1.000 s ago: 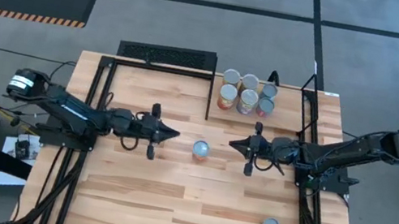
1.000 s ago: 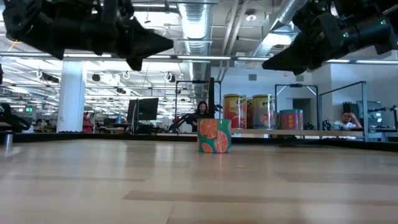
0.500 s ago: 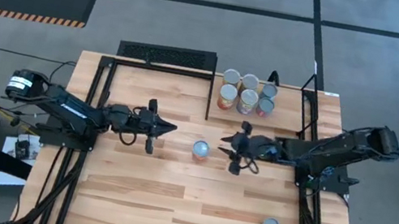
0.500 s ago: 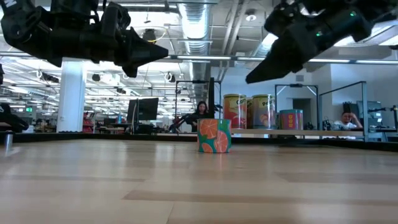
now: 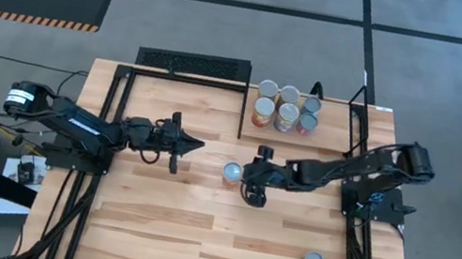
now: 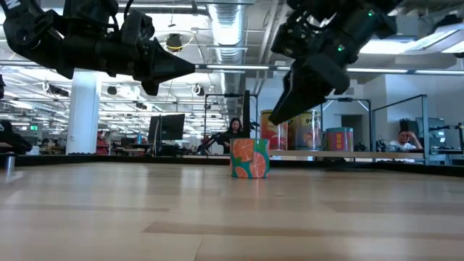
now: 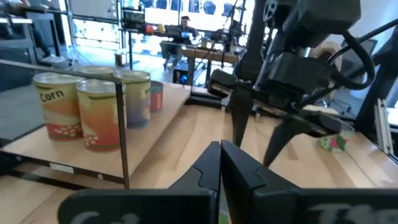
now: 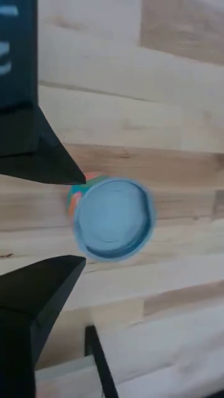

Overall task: Pick and place cans onto a shelf
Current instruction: Put the canned oranges on the shelf

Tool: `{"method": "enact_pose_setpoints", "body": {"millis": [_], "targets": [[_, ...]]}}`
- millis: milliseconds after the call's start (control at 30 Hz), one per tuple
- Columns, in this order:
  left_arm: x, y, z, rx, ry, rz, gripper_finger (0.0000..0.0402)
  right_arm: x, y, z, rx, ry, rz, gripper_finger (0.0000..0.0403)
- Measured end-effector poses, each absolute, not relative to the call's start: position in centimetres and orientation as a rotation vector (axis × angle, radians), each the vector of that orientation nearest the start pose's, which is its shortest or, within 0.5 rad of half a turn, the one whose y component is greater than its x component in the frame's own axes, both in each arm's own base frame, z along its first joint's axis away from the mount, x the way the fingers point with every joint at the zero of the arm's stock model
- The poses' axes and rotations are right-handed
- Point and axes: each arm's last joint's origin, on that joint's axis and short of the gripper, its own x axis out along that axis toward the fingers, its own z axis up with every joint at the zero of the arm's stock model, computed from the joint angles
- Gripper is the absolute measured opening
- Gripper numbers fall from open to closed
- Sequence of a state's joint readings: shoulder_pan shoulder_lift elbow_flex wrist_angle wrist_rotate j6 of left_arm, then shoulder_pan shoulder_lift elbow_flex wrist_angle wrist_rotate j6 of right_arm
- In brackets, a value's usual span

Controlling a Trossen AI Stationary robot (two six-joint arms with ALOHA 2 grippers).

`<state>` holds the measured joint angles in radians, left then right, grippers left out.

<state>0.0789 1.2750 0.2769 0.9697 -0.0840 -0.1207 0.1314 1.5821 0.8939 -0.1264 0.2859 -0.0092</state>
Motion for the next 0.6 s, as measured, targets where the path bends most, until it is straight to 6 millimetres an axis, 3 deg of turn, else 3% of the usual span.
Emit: {"method": "enact_pose_setpoints", "body": {"millis": [367,600], "targets": [[21.8,2.3,17.7,-0.083,0.036,0.135,0.0000,33.4,3.7,17.6,-0.226,0.890,-0.084,0.0206],[19.5,2.8,17.0,-0.113,-0.060,0.174,0.0000,34.6,3.9,16.6,-0.247,0.906,-0.053,0.0194]]}}
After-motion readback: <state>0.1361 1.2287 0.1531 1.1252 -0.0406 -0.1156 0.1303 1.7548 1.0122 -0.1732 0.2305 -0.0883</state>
